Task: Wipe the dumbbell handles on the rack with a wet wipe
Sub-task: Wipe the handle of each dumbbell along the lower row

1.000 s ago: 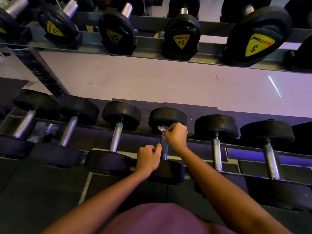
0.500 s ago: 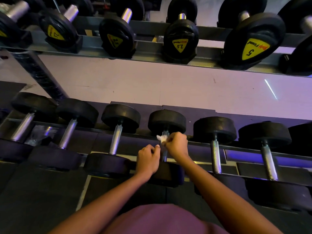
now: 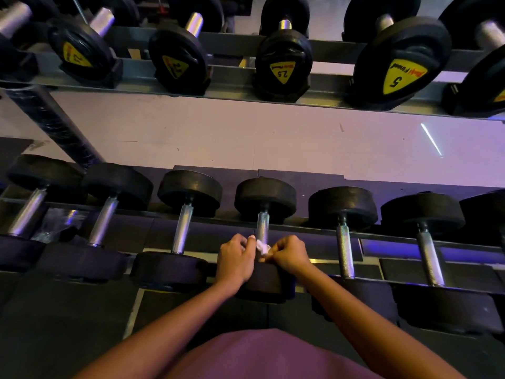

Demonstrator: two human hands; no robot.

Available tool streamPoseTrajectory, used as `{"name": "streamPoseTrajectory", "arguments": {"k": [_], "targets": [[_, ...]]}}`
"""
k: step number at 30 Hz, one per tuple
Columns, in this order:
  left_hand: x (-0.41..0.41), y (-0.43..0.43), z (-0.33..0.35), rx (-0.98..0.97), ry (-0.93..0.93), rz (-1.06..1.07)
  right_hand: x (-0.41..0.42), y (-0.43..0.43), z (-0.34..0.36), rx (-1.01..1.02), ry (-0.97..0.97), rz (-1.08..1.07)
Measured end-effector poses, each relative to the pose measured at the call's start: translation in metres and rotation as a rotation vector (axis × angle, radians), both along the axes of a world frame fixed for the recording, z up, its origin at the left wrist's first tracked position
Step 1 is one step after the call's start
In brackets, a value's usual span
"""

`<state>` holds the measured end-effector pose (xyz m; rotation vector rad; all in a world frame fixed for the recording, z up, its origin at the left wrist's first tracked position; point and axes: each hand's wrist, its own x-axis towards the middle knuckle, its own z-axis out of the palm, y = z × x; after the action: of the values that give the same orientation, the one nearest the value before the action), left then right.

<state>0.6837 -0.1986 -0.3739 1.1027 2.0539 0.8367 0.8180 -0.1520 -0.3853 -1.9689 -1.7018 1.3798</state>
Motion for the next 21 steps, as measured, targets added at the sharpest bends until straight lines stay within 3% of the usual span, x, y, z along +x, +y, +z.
{"name": "streamPoseTrajectory", "arguments": {"k": [8,21], "targets": [[0.001,-0.001,0.003,-0.009,0.019,-0.038,-0.033,0.040,0.022,0.264,0.100,-0.288],[0.002,-0.001,0.005,-0.038,0.004,-0.057,-0.028,0.052,0.015,0.152,0.217,-0.466]]}}
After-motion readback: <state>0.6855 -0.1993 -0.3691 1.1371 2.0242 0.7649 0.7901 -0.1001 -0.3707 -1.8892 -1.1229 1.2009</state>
